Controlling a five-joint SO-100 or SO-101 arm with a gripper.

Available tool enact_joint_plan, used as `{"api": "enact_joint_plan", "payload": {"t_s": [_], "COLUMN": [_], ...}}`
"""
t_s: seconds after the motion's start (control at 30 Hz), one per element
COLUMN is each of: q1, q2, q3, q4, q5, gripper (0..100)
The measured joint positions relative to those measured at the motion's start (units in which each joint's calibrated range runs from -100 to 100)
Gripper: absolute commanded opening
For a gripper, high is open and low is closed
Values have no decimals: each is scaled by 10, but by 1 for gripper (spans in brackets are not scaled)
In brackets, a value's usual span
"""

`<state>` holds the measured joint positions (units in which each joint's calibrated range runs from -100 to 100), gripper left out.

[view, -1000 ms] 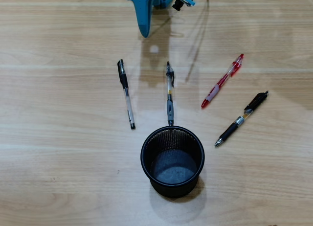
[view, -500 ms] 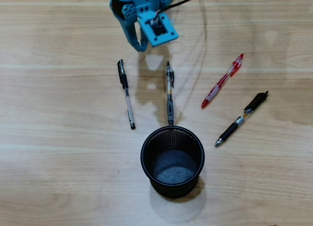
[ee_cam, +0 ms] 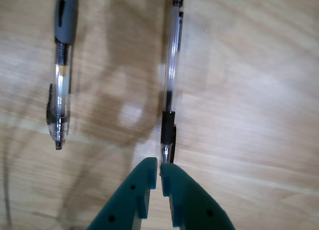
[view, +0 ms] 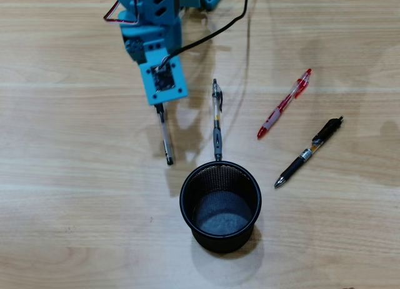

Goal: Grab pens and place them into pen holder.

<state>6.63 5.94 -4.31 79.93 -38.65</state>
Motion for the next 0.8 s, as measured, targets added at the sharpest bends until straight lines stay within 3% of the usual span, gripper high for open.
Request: {"api": "enact_joint_plan", "payload": {"t_s": [0.1, 0.3, 0.8], "q1": [9, 8, -13], "q2": [37, 99, 193], "q3": [-8, -22, -41], "q4": [0, 0, -55], "q5": [-14, -33, -35], "gripper": [4, 22, 23]}}
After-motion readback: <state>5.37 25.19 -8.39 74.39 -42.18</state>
